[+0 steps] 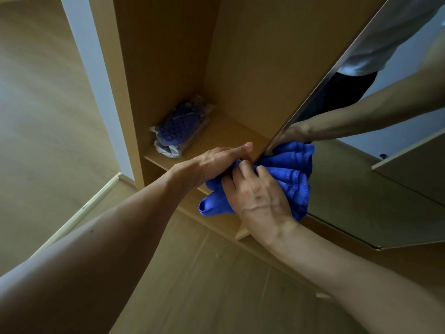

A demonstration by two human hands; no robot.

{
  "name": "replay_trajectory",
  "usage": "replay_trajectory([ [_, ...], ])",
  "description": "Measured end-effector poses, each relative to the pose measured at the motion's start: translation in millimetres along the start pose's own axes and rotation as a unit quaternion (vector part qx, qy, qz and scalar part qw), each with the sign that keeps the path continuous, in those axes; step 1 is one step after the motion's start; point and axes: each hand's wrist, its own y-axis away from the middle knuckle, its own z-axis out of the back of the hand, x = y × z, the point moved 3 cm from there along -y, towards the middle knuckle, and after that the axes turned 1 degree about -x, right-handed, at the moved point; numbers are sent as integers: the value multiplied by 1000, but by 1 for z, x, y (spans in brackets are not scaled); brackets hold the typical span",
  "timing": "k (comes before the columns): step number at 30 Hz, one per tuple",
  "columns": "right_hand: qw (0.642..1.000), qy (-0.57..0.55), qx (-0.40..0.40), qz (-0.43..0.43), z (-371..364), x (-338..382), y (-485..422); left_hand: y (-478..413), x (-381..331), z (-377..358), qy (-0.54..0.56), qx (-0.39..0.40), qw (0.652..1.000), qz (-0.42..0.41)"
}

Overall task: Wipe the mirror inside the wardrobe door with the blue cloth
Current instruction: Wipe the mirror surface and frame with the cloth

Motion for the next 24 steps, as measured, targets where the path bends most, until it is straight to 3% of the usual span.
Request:
replay_trajectory([
  [13,986,110,110,61,-51,22,-1,5,0,-17,-68,-36,992,-97],
  [17,995,-12,95,-14,-62,11,12,9,7,-23,-35,-39,993,-102],
  [20,983,-128,109,-69,-64,5,30,16,14,-28,-23,-59,993,-104],
  [22,959,-238,92,-122,-64,5,45,19,18,-32,-22,-67,991,-118],
  [24,903,-365,81,-210,-68,9,58,21,19,-35,-10,-66,990,-122],
])
